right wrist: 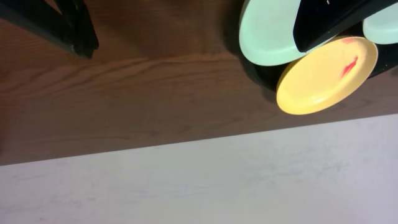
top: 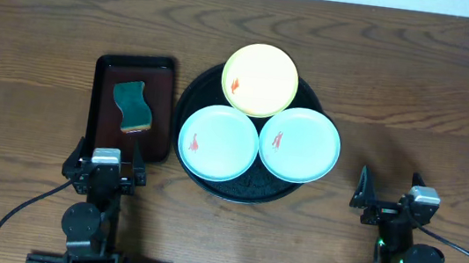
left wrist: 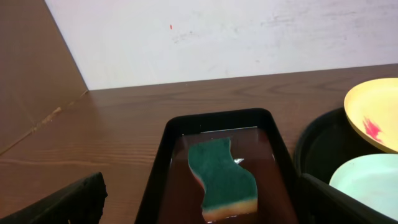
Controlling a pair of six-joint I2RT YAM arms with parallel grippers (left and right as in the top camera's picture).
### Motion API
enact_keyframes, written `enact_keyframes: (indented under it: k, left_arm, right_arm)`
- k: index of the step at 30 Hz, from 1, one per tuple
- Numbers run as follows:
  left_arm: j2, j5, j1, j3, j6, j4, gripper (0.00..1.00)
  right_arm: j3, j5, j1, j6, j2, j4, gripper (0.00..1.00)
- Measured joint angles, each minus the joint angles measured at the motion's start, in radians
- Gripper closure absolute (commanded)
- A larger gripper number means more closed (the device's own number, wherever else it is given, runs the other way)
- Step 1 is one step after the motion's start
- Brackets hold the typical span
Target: Clean dirty plates on tray and stack at the side
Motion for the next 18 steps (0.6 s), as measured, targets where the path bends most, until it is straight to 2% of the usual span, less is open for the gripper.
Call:
enact_keyframes:
  k: [5,10,14,18]
  left_arm:
    - [0.000,0.060,0.000,0.000,-0.004,0.008,0.03]
    - [0.000,0.343,0.000,0.000,-0.042,0.058,0.03]
    - [0.000,0.550,0.000,-0.005,-0.056,0.216,0.03]
    - [-0.001,0.641,0.000,-0.005,-0.057,0.403,0.03]
  right_arm:
    - [0.000,0.000,0.000,0.000,0.000,0.000,0.01]
    - [0.000,0.000,0.000,0.000,0.000,0.000,0.01]
    - [0.000,0.000,0.000,0.000,0.000,0.000,0.01]
    - [0.000,0.000,0.000,0.000,0.000,0.000,0.01]
